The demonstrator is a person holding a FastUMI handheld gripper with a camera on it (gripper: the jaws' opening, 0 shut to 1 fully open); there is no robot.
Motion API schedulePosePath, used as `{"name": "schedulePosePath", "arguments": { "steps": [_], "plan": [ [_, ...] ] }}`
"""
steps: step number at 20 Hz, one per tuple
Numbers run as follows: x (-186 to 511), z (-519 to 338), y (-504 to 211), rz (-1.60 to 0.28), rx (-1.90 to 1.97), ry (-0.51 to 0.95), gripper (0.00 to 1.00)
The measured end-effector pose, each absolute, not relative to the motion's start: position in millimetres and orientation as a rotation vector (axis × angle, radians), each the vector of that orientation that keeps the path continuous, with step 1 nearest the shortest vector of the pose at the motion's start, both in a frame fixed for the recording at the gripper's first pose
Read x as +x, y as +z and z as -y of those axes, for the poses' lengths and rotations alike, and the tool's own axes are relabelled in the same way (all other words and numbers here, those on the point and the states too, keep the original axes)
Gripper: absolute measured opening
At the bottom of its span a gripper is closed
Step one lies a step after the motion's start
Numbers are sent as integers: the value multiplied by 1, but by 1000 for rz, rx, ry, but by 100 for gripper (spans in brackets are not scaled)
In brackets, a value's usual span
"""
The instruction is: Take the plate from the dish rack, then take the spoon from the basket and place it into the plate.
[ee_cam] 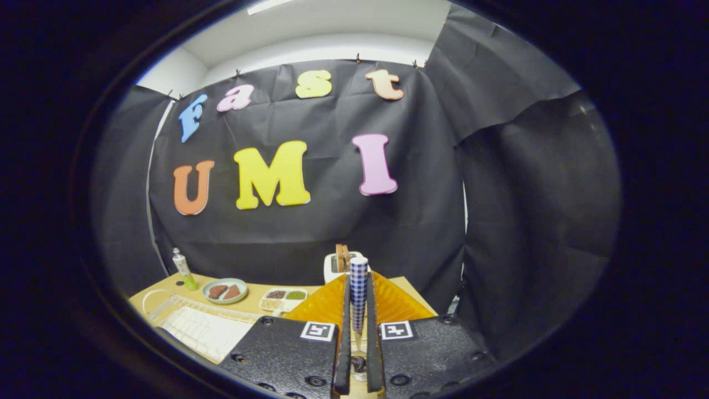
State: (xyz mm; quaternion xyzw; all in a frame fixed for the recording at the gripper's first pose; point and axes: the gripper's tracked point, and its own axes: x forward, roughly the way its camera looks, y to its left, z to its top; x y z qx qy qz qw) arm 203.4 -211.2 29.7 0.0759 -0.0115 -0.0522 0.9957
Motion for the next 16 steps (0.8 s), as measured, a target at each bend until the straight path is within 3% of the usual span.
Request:
{"name": "schedulePosePath", "arguments": {
  "steps": [9, 16],
  "plan": [
    [101, 150, 66, 142, 118, -119, 16],
    [36, 50, 34, 187, 104, 5, 16]
  ]
}}
